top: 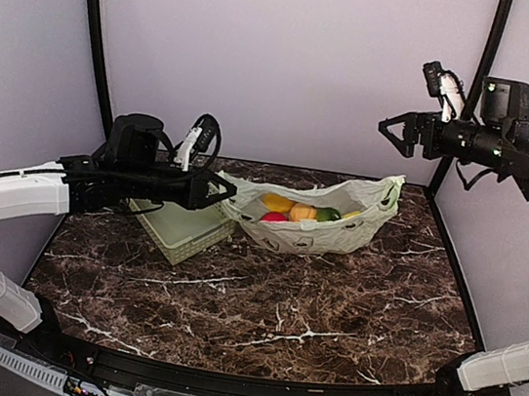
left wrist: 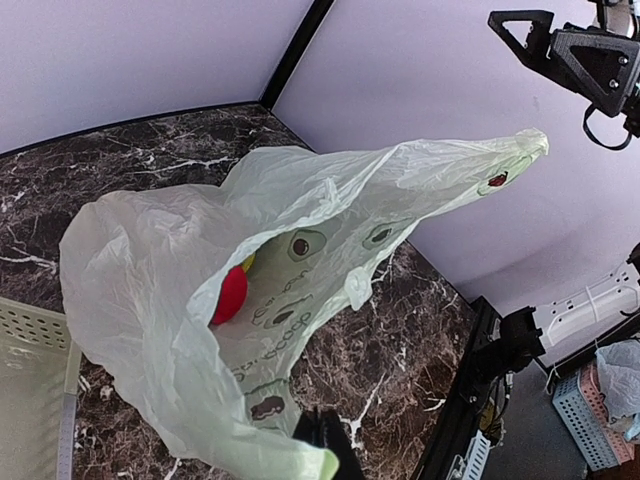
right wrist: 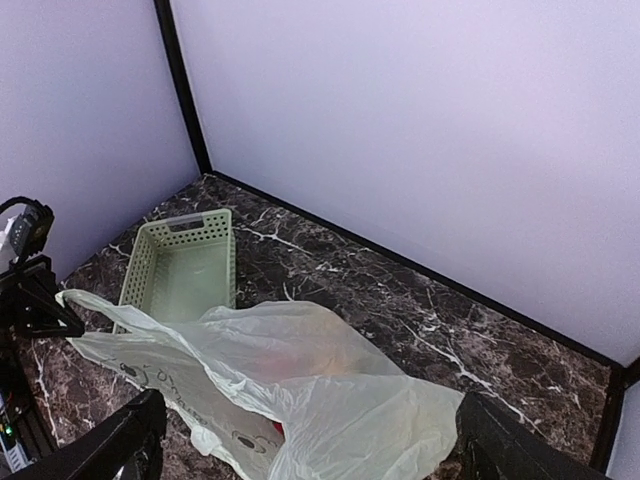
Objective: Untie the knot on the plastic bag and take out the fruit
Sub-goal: Open the bag opening for the takeout bag.
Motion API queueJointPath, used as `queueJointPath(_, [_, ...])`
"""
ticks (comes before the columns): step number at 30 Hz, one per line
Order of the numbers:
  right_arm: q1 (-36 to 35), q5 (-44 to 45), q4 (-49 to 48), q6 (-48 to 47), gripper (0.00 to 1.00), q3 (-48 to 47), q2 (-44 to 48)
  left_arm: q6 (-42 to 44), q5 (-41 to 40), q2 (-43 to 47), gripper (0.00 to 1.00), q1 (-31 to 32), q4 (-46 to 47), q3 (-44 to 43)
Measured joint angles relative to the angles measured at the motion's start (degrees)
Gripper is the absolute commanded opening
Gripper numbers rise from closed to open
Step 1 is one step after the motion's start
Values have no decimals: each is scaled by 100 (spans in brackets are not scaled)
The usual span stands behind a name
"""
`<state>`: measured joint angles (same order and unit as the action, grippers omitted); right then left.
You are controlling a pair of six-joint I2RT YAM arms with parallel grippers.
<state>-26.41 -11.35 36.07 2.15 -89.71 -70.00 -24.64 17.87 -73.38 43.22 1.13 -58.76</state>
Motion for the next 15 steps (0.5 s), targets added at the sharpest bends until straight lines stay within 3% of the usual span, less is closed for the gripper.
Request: queueJointPath(15, [-914, -293, 1814, -1574, 98, -2063, -2992, 59, 151, 13, 1, -63, -133, 0])
